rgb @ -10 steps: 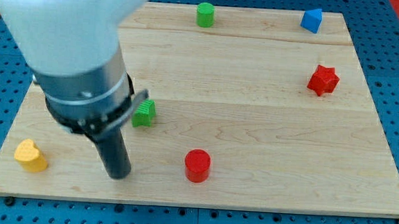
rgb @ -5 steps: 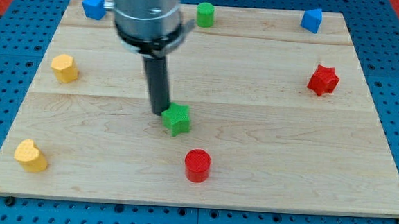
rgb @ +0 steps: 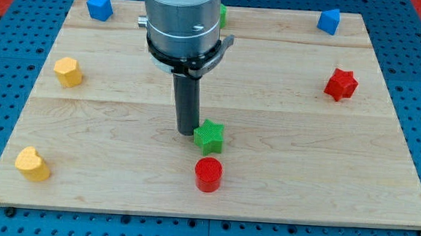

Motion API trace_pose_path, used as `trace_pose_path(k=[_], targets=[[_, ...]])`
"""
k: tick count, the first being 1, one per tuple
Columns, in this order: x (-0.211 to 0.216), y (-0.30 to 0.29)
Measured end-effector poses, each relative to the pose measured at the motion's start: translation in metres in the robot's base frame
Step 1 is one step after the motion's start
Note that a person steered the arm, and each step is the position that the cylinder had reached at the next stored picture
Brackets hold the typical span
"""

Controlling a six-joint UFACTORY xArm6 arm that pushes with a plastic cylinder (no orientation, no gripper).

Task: Push the green star to the bottom right of the board

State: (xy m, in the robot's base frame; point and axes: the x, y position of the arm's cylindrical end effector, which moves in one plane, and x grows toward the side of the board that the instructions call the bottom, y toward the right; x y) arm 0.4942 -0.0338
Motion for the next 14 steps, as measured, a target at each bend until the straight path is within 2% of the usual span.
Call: trace_pose_path(k=[3, 5, 6, 7, 8, 10, 11, 14], targets=[[0.012, 0.077], [0.015, 0.046], [0.030, 0.048], [0.041, 0.074], [0.039, 0.110], [0.018, 0.137], [0.018, 0.168], [0.027, 0.196]])
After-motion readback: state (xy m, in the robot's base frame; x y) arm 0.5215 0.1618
